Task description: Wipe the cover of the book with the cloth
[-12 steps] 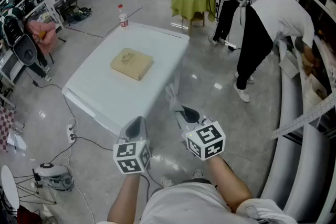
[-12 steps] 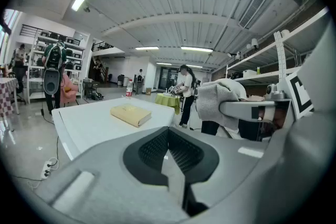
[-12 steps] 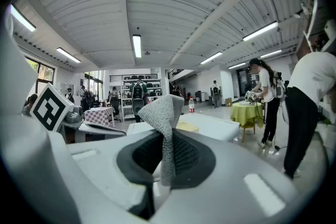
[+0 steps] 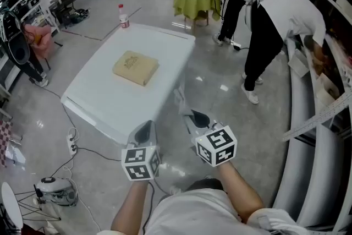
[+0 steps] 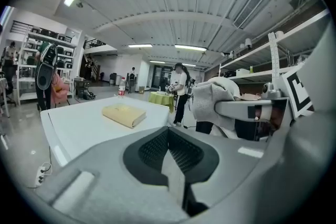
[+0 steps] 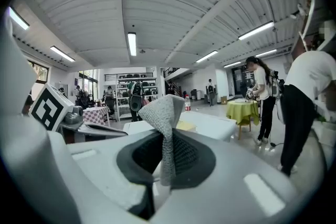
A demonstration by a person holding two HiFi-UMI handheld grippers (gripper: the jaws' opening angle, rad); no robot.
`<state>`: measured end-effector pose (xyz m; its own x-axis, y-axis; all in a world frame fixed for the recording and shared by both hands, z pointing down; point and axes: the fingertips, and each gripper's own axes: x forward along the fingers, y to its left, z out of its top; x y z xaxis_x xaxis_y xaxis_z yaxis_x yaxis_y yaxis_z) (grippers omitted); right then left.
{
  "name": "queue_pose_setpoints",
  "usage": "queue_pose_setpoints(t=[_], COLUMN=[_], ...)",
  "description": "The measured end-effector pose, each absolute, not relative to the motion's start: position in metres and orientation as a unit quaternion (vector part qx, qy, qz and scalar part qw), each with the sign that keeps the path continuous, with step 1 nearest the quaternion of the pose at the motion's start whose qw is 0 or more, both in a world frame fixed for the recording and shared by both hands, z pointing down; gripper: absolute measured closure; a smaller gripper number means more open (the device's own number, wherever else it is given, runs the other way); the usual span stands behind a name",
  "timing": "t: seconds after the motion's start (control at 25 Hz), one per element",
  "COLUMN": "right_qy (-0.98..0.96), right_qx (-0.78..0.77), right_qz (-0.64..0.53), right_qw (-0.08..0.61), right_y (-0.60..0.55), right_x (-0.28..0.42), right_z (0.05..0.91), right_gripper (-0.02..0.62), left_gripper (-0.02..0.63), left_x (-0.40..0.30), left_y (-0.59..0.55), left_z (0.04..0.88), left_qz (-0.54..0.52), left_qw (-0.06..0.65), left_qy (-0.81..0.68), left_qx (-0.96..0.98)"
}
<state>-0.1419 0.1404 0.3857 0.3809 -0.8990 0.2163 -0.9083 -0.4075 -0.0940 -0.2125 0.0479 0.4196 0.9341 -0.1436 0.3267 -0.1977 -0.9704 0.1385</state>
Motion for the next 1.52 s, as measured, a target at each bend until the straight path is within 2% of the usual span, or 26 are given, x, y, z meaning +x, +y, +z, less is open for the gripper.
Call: queue_pose_setpoints(t=[0.24, 0.52, 1.04, 1.52], right_qy=[-0.543, -0.567, -0.659, -0.744], right_qx=[0.83, 0.813, 0.736, 0.652], right_qz=[0.122, 0.129, 0.152, 0.139], right_qw=[0.027, 0.026, 0.02, 0.038], right_y=[0.138, 0.129, 0.089, 0.054], right_x=[-0.128, -0.08, 0.059, 0.131], right_z=[0.393, 0.409, 0.424, 0.425], right_gripper=[0.578, 0.578, 0.578, 0.578], left_gripper=[0.6, 0.6, 0.6, 0.6], left_x=[-0.192, -0.146, -0.031, 0.01], left_y=[0.046, 0.042, 0.02, -0.014], left_z=[0.424, 0.438, 0.446, 0.443], left_qz=[0.16, 0.166, 0.184, 0.165], left_qw=[0.088, 0.088, 0.105, 0.11], left_qy=[-0.078, -0.099, -0.215, -0.355], left_qx=[0.98, 0.977, 0.953, 0.914])
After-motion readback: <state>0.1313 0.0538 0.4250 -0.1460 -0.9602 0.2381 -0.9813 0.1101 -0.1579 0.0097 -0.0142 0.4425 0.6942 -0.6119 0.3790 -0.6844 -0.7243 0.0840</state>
